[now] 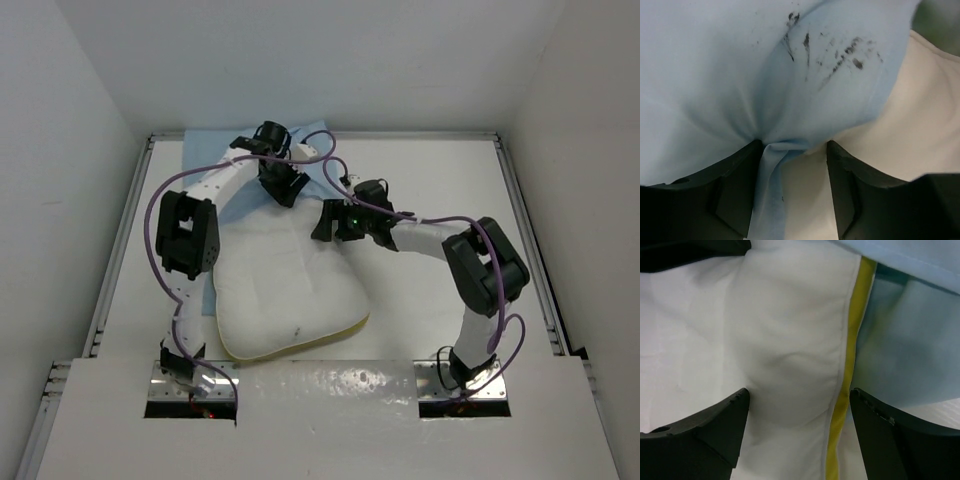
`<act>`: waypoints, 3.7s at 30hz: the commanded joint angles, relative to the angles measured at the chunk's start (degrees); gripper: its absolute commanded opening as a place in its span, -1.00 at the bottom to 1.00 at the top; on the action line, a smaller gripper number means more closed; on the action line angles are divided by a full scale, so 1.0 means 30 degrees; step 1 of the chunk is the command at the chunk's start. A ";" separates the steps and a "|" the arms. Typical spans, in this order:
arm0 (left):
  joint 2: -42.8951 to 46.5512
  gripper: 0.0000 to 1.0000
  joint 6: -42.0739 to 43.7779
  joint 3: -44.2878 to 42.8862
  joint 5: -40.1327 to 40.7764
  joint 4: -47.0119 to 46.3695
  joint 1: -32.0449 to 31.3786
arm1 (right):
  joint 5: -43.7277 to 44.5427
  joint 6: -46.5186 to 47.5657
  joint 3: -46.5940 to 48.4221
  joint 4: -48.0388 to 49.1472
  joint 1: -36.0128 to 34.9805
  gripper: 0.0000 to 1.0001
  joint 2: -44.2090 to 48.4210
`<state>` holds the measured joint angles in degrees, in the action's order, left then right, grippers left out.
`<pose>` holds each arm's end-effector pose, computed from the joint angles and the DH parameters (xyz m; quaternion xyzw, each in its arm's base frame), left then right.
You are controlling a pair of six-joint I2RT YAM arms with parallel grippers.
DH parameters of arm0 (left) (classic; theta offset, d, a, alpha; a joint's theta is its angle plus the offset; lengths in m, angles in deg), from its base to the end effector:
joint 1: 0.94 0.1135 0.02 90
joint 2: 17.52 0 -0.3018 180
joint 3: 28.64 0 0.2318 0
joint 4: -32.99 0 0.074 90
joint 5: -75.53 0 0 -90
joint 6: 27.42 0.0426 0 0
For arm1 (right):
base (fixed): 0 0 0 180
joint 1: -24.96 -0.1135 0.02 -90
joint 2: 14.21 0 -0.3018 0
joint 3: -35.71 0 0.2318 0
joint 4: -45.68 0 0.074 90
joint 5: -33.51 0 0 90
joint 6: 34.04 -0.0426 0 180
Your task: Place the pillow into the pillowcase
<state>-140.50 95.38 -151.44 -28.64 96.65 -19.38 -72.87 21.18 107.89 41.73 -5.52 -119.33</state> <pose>0.4396 -0.1576 0.2624 0.4431 0.8595 -0.0911 0.2378 0.3258 0.2057 0.2099 -0.0304 0.8871 0.3459 0.3039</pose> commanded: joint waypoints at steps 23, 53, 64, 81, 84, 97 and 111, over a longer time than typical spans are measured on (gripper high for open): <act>-0.0258 -1.00 -0.1004 -0.5750 -0.5518 0.4050 -0.0299 | 0.1123 0.0549 0.2529 0.2787 -0.0357 -1.00 -0.0704; 0.4658 0.99 -0.3030 0.0448 -0.7826 0.2685 0.5460 | 1.3815 0.3828 0.4346 -0.1217 0.0404 0.98 0.1777; 0.5545 0.79 -0.5303 1.0239 -0.2571 -0.3267 0.7869 | 1.1878 0.4593 0.7739 -0.7459 -0.6153 0.98 0.0299; 0.1998 -1.00 -0.4107 1.2965 -1.1148 -0.4972 0.7933 | 1.3079 0.1109 1.1639 -0.8460 -0.7947 -0.57 -0.7674; 0.2378 -1.00 -0.3609 1.3085 -1.1883 -0.4359 0.7962 | 1.2261 0.0872 1.3012 -0.7844 -0.7302 -1.00 -0.7733; 0.4283 -1.00 0.9989 0.8376 -1.8209 0.8962 0.7083 | 2.0723 0.4712 2.4819 0.0570 -0.5953 -1.00 -1.3939; 0.6483 -1.00 0.8082 0.8453 -1.5582 0.8945 1.0627 | 1.2565 0.2508 2.2970 -0.0517 -0.4312 -0.01 -1.4149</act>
<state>-124.96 117.98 -127.14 -75.48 117.64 12.40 -24.33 27.32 174.89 41.03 -23.29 -160.08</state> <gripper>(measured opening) 0.006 0.410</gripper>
